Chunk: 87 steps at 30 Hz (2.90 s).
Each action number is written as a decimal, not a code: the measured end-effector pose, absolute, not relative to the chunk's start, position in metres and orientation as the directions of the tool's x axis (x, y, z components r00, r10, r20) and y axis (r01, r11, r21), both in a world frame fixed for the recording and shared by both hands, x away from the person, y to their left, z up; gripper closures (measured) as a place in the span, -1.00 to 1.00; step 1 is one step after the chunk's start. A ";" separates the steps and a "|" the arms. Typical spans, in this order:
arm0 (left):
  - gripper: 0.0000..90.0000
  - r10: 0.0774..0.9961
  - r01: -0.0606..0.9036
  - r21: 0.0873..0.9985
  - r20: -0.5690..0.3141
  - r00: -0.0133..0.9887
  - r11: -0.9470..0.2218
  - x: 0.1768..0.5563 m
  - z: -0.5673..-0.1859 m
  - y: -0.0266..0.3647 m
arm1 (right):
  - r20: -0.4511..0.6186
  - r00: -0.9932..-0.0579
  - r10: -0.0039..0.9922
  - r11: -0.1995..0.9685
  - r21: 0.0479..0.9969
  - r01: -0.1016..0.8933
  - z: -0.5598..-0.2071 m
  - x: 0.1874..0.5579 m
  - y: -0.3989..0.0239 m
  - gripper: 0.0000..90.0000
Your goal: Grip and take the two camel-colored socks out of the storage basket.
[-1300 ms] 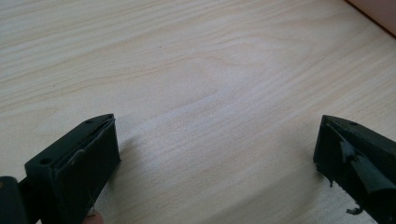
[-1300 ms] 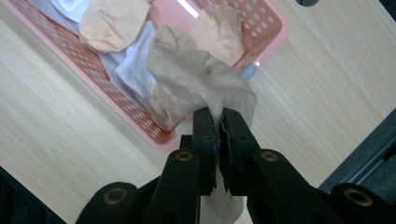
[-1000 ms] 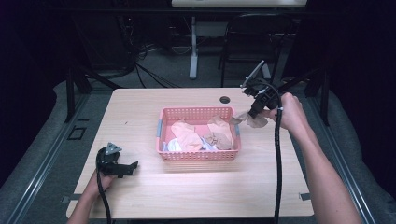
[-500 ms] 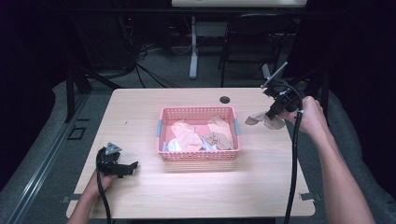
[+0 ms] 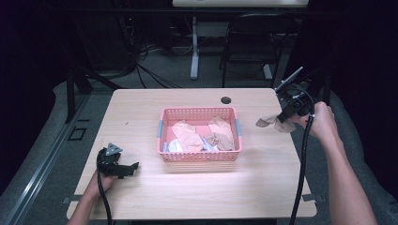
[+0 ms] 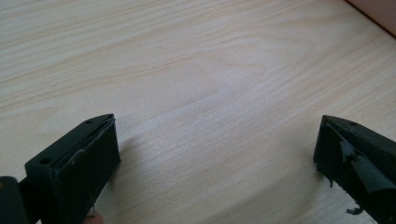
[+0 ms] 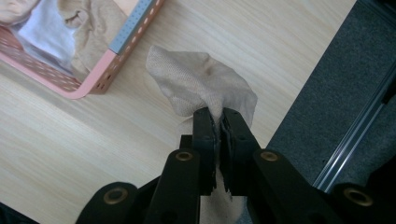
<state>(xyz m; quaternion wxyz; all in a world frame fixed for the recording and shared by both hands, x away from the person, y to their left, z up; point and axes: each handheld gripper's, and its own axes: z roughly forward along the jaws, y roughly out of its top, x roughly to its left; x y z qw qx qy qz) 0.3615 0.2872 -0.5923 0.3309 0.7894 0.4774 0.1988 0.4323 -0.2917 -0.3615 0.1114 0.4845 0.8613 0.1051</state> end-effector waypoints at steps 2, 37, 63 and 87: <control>-1.00 0.885 0.622 0.712 -0.002 0.465 -0.325 0.362 -0.592 0.287 | -0.085 -0.504 0.859 0.507 0.279 0.816 -0.368 0.433 -0.293 0.90; -1.00 0.885 0.622 0.712 -0.002 0.466 -0.326 0.362 -0.592 0.287 | 0.024 -0.450 0.893 0.440 0.173 0.882 -0.500 0.439 -0.305 0.89; -1.00 0.886 0.623 0.712 -0.001 0.464 -0.325 0.361 -0.592 0.287 | 0.049 -0.451 0.891 0.425 0.258 0.868 -0.468 0.424 -0.307 -0.88; -1.00 0.885 0.624 0.710 -0.003 0.466 -0.326 0.362 -0.592 0.287 | 0.004 -0.468 0.883 0.454 0.239 0.858 -0.419 0.436 -0.301 -1.00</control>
